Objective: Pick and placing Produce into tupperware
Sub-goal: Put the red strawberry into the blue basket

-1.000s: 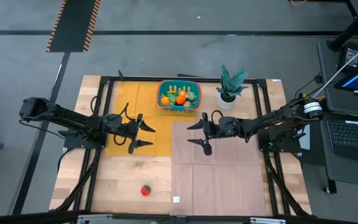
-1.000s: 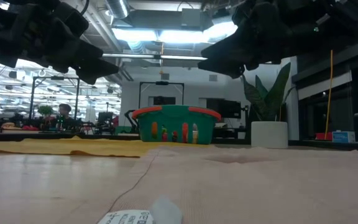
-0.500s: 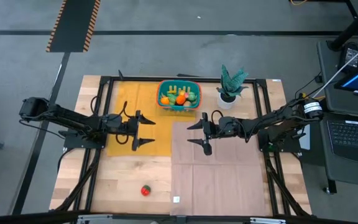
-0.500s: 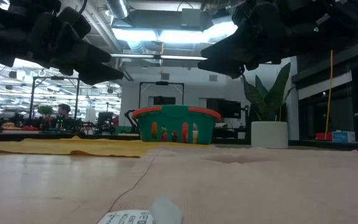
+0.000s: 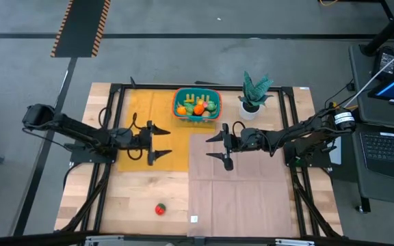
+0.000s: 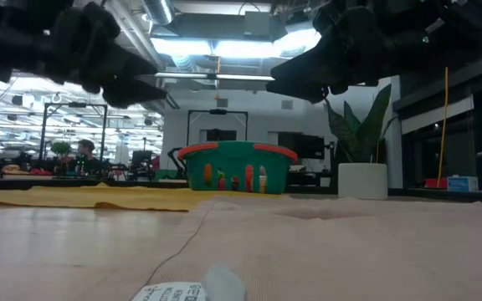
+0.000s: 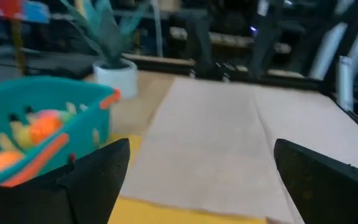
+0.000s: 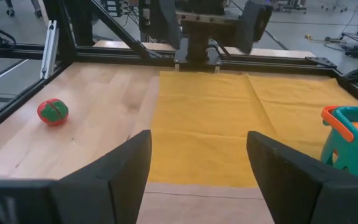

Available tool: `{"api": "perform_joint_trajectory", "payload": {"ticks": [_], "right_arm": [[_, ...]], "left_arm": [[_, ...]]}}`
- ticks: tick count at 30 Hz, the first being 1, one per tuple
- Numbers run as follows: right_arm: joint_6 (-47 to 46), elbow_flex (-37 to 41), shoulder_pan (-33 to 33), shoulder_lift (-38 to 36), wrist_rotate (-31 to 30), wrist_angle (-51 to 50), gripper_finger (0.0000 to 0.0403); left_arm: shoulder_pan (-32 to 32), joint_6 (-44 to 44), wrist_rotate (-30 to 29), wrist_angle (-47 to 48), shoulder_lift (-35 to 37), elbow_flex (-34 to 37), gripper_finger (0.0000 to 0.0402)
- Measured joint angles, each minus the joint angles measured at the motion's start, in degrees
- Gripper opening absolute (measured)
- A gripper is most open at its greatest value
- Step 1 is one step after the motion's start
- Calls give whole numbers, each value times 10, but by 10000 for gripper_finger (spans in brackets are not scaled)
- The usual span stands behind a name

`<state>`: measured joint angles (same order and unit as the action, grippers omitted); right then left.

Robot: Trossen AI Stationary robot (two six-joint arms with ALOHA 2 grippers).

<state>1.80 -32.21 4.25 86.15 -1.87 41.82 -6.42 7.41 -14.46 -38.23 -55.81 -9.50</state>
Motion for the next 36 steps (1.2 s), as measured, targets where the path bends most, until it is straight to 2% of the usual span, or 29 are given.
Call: {"api": "perform_joint_trajectory", "payload": {"ticks": [3, 6, 11, 16, 20, 25, 36], "right_arm": [[-8, 0, 0, 0, 0, -2, 264], [-16, 0, 0, 0, 0, -9, 264], [-17, 0, 1, 0, 0, -9, 264], [-30, 0, 1, 0, 0, -16, 264], [-31, 0, 1, 0, 0, -32, 264], [-49, 0, 1, 0, 0, -54, 264], [-60, 0, 32, 0, 0, -76, 264]], "left_arm": [[-56, -19, -77, 12, 0, -27, 389], [-123, -30, -147, 66, 0, -62, 389], [-242, 32, -326, 132, -19, -105, 389], [-361, 95, -472, 173, -86, -159, 389], [-430, 101, -553, 179, -173, -230, 389], [-472, 130, -603, 229, -269, -332, 389], [-496, 322, -607, 360, -416, -482, 389]]}}
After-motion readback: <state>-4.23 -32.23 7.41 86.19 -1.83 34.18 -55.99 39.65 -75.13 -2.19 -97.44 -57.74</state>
